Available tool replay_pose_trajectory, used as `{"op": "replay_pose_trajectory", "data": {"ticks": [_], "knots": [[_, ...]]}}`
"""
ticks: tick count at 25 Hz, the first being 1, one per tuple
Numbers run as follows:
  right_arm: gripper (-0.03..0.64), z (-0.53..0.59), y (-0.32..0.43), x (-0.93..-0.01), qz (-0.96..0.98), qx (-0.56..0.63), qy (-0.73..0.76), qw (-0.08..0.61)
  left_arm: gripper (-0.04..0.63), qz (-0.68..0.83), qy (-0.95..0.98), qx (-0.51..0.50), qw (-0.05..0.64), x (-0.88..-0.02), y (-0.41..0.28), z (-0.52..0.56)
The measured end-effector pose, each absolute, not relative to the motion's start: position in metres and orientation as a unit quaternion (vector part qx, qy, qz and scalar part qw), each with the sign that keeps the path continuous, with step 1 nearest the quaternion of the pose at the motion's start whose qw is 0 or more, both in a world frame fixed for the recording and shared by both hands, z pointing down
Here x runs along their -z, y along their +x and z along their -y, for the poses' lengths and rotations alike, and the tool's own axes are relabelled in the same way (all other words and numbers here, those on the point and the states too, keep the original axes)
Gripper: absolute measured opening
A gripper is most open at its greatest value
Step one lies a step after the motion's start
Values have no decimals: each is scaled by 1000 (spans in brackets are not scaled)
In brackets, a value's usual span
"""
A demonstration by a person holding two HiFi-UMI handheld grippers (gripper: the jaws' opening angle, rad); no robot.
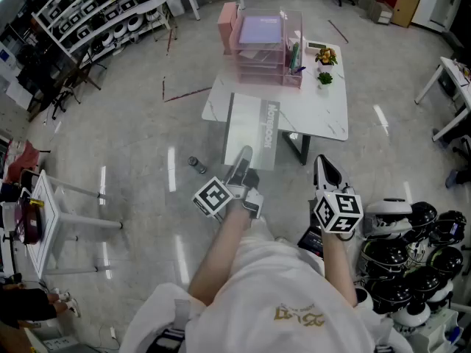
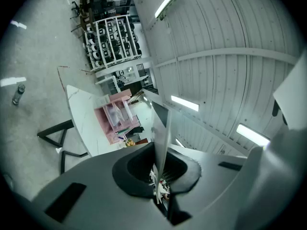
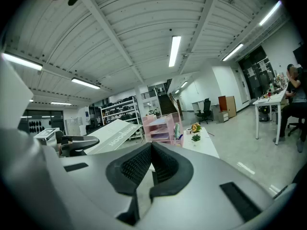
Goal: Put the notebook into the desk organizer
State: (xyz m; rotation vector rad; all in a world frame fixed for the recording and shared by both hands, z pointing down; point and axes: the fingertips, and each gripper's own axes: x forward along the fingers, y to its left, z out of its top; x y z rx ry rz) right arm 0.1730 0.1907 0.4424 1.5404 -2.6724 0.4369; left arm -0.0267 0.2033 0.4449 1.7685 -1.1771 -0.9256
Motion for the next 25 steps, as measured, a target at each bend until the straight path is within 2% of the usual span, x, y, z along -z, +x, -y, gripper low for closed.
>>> {"op": "replay_pose_trajectory", "data": {"ticks": [8,13,25], "knots": [[11,-193,165,-444,860,-134,492,15,26,465,696,376,398,-446,-37,-206],[12,-193,162,-438,861,-140,490,-9,25,462,692,384,399,-444,-42,-207],[12,-152,150,-449,853,-147,501,1,25,456,692,392,399,-441,-58,-168]]}}
